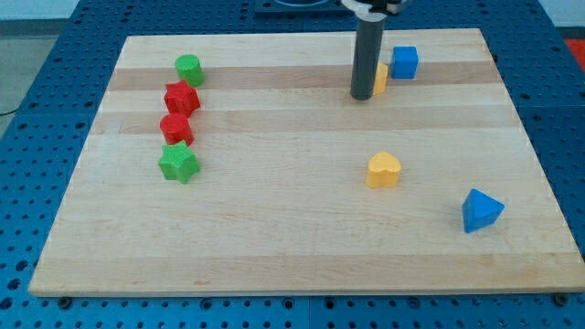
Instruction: Push the yellow hexagon towards the right
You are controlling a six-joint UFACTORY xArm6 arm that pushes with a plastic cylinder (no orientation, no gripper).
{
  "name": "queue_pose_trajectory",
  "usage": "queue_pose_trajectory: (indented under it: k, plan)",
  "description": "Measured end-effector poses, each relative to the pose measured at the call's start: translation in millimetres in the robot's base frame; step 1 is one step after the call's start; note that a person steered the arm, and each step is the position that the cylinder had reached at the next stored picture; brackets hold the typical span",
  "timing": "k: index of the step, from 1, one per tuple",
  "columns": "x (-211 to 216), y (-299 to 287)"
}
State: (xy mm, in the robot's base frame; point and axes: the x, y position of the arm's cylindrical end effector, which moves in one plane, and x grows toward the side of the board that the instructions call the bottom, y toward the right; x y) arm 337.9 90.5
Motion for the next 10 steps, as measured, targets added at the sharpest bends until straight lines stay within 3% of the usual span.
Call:
queue_pose_trajectory:
  k: [1,2,3,5,10]
  plan:
    - [4,-29]
    - [-35,-57]
    - [-68,-44]
    - [-23,-1]
    - [-6,29]
